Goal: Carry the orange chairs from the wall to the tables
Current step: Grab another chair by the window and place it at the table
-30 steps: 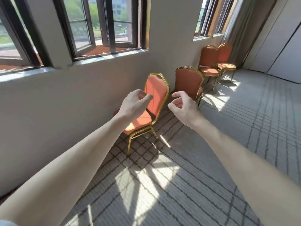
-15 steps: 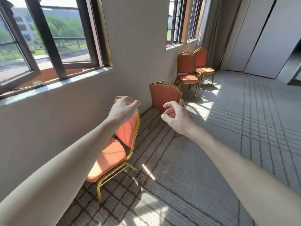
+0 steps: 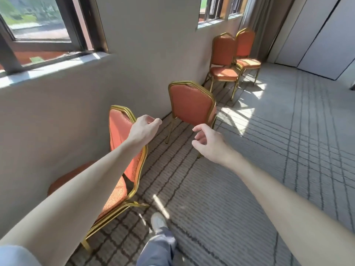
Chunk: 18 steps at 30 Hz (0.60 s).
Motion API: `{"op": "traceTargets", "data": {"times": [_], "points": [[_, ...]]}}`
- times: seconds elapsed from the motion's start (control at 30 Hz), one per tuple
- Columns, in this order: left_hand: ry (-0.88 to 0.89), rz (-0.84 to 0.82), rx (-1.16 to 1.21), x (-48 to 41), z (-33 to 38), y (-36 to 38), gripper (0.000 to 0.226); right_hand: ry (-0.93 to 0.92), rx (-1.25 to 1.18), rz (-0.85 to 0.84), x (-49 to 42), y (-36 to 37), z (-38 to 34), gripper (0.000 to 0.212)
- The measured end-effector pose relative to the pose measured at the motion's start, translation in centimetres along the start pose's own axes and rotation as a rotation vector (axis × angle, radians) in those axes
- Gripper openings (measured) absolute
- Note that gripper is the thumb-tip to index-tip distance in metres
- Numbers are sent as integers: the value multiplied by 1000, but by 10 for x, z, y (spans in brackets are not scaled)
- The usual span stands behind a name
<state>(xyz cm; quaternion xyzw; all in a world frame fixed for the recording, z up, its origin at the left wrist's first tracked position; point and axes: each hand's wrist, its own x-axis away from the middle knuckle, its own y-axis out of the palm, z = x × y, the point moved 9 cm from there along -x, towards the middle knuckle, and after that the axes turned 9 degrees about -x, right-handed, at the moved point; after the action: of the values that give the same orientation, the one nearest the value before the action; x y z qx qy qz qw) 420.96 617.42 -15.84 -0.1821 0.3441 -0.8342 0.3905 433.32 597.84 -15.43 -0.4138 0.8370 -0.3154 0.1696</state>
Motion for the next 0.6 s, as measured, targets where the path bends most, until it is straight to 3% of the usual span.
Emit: {"op": "traceTargets", "data": {"times": [0.17,0.33,0.4,0.6], "points": [[-127,63,-30,-130,-27,11,20,-89,171,-146,-135,22,-4,39],[-393,129,13,-233,-92,-2,39,-221,296,-307,-273,60,-21,41],[-495,147,-2,-252,-123,-4,52,-260,280,-346,-310,77,-26,40],[-721,54,108,-269,-196,8,47,-408,317,-549,-412,166,-35,45]]}}
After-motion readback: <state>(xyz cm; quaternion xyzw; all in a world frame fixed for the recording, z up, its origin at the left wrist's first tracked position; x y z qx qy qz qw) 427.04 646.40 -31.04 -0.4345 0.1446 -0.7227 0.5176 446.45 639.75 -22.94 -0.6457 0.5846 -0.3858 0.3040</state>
